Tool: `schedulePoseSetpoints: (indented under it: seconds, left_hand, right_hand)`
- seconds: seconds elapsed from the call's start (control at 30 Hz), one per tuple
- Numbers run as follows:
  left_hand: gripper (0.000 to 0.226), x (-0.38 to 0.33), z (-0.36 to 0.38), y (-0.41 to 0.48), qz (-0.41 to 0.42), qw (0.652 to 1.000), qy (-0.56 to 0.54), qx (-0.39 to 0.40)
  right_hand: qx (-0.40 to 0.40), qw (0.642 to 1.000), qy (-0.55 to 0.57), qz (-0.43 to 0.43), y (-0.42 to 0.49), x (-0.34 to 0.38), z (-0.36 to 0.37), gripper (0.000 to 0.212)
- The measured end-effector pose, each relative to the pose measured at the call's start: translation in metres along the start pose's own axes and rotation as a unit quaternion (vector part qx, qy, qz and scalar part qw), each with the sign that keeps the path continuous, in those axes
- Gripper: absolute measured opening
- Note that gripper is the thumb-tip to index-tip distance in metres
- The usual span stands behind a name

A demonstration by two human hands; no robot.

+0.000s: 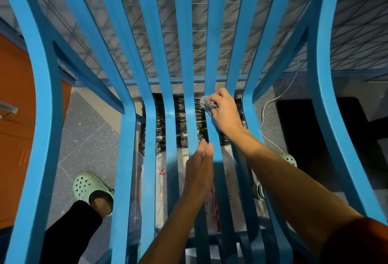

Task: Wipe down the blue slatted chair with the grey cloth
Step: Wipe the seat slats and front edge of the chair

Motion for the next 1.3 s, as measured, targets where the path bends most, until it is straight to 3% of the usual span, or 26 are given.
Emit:
schedulePoseSetpoints:
  seconds: [0.17, 0.23, 0.33, 0.43, 0.53, 0.67, 1.07, 1.3]
  left_hand:
    - [0.05, 0.0, -0.003, 0.0, -0.001, 1.0, 0.026, 0.005]
    - [0.047, -0.004, -0.003, 0.0, -0.007, 1.0, 0.009, 0.0]
    - [0.045, -0.006, 0.0, -0.001, 0.005, 1.0, 0.019, 0.01]
    - [0.046, -0.003, 0.001, -0.004, 0.003, 0.999, 0.038, 0.023]
    - [0.045, 0.001, -0.002, -0.008, 0.0, 0.998, 0.055, 0.027]
    - [0.042, 0.006, -0.007, -0.008, 0.002, 0.998, 0.056, 0.028]
    - [0.027, 0.031, -0.011, -0.063, 0.02, 0.999, 0.037, 0.013]
    - [0.028, 0.054, -0.003, -0.105, 0.007, 0.999, 0.05, 0.013]
  right_hand:
    - [0.087, 0.994, -0.041, 0.042, -0.016, -0.006, 0.01, 0.006]
    - [0.121, 0.99, -0.055, 0.052, -0.015, -0.007, 0.005, 0.013]
    - [0.046, 0.998, -0.026, 0.019, -0.002, 0.004, -0.017, 0.004]
    - [0.023, 0.999, -0.028, -0.031, 0.005, 0.012, -0.019, 0.03]
    - [0.079, 0.993, -0.063, -0.057, -0.006, 0.007, 0.003, 0.03]
    - [0.099, 0.993, -0.067, 0.006, -0.025, 0.0, 0.015, 0.044]
    - [0.206, 0.979, 0.006, 0.002, -0.179, 0.029, 0.011, 0.027]
    - [0.211, 0.977, -0.019, -0.007, -0.277, 0.041, 0.024, 0.043]
Point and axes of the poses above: each hand's wrist, its own y-axis towards the middle knuckle, its own z-axis out of the palm, x = y × z, the point moved 2 cm from there along y, towards the middle knuckle, and after that the axes turned 11 degrees about x, right-handed, at the moved point
